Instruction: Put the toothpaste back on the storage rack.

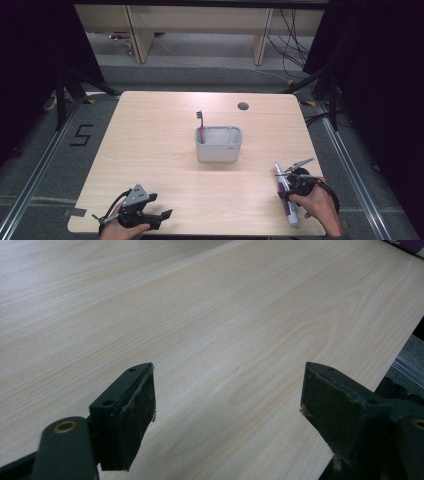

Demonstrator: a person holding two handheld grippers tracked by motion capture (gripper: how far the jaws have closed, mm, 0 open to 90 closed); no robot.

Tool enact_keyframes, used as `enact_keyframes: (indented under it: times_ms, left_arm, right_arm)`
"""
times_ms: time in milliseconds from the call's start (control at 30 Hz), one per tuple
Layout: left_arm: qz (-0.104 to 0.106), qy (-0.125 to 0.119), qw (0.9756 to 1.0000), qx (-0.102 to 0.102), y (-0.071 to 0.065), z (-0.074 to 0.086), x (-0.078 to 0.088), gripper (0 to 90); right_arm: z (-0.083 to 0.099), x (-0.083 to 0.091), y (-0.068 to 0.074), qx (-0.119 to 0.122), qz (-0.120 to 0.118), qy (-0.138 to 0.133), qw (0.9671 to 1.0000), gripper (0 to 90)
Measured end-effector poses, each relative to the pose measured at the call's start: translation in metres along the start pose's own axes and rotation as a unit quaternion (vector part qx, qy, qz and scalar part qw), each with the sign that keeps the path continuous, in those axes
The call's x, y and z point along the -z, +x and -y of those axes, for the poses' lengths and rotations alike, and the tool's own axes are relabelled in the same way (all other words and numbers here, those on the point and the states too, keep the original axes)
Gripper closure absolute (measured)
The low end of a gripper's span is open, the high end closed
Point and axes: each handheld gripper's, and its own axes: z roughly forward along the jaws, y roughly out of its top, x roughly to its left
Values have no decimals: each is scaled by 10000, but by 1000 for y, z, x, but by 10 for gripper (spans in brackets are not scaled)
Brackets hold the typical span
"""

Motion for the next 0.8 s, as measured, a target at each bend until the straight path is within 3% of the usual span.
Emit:
enact_keyframes:
  times_ms: [33,67,133,233,267,300,400,433,500,533,567,600,633,767,800]
  left_arm:
    - [3,6,10000,-4,0,0,0,215]
    - [1,56,10000,-72,1,0,1,215]
    - [-1,59,9999,-82,1,0,1,215]
    - [3,69,9999,-85,1,0,1,215]
    - [-1,62,10000,-78,1,0,1,215]
    - [22,68,9999,-82,1,0,1,215]
    - [5,65,9999,-85,1,0,1,215]
    - [7,-17,10000,8,-1,0,0,215]
    - [8,-19,10000,7,-1,0,-1,215]
    - [10,-16,10000,5,-1,0,-1,215]
    - [3,16,10000,-36,0,0,0,215]
    - [32,-16,10000,-24,0,0,0,215]
    - [32,-9,10000,-31,0,0,0,215]
    - [37,111,9998,-153,2,-1,2,215]
    - [24,119,9998,-163,2,-1,2,215]
  right_arm:
    - [0,0,3,-203,-44,105,9997,521]
    - [-1,-2,2,-204,-54,118,9997,532]
    - [-3,-4,-4,50,-7,107,9999,551]
    - [-5,-5,-3,3,-56,234,9997,595]
    - [-6,-4,-1,-122,-68,322,9994,608]
    - [-7,-5,-4,114,-55,285,9995,615]
    - [-9,-5,-6,225,-92,365,9990,622]
    - [-9,-5,-5,91,-106,405,9991,624]
    - [-11,-6,-8,258,-96,421,9987,626]
    - [-12,-5,-5,58,-85,591,9982,627]
    - [-13,-5,-8,289,-109,540,9981,628]
    - [-14,-6,-8,301,-118,566,9979,629]
    - [-15,-5,-8,194,-153,653,9976,630]
    - [-18,-7,-10,213,-203,758,9967,636]
    - [-18,-5,-8,98,-172,863,9961,637]
